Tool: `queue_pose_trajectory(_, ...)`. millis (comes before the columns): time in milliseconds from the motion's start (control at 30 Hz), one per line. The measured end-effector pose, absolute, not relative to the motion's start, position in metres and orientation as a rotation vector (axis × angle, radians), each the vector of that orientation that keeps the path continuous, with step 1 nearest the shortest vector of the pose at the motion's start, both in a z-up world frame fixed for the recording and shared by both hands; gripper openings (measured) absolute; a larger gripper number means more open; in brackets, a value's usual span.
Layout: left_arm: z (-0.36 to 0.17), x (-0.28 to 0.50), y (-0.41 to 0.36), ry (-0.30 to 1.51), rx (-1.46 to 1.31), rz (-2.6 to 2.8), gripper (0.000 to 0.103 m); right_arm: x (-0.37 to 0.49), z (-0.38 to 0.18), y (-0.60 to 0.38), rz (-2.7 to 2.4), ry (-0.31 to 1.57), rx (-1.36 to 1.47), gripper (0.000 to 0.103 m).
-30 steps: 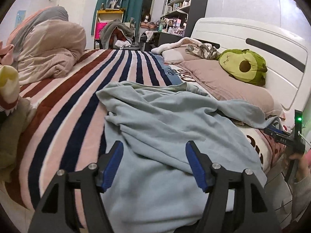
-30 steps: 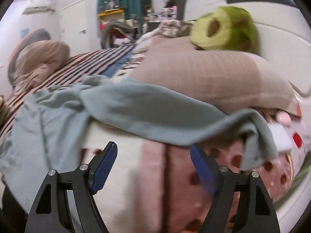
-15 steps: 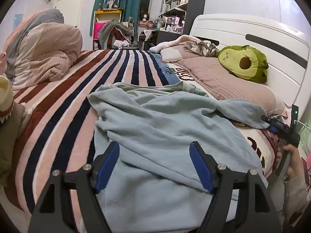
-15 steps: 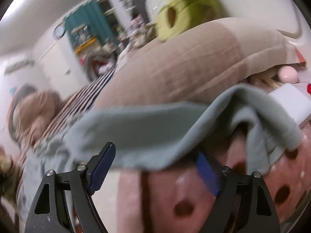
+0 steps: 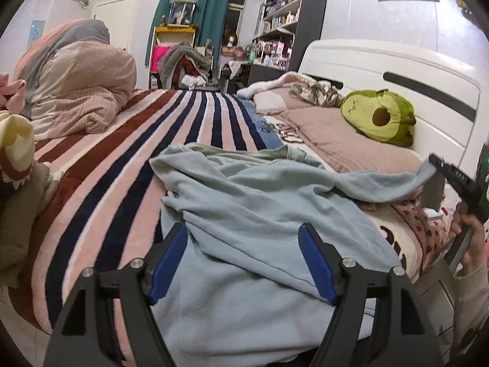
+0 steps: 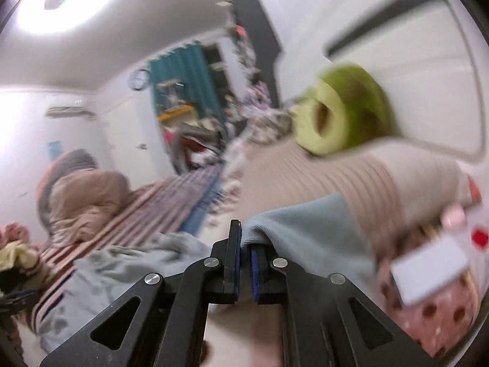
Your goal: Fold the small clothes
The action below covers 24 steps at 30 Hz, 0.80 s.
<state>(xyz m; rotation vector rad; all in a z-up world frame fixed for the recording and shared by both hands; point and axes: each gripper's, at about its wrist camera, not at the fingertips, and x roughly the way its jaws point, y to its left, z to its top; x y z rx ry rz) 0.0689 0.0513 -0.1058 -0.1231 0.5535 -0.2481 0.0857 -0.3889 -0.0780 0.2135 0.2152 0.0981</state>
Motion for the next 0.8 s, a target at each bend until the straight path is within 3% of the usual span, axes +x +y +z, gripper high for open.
queue_pose_trajectory(200, -0.099, 0.043, 0.081, 0.493, -0.134, -0.242, 0.071, 0.078, -0.033, -0.303, 0.320, 0.153, 0.065, 0.001)
queue_pose_trajectory(367, -0.098, 0.024, 0.110, 0.461, -0.128, -0.215, 0.074, 0.085, -0.033, -0.220, 0.546, 0.193, -0.007, 0.001)
queue_pose_trajectory(600, -0.107, 0.004, 0.143, 0.453, -0.150, -0.164, 0.075, 0.085, -0.103, -0.085, 0.849, 0.486, -0.271, 0.001)
queue_pose_trajectory(800, -0.115, 0.004, 0.148, 0.470, -0.156, -0.195, 0.079, 0.087, -0.179, -0.053, 0.876, 0.771, -0.391, 0.006)
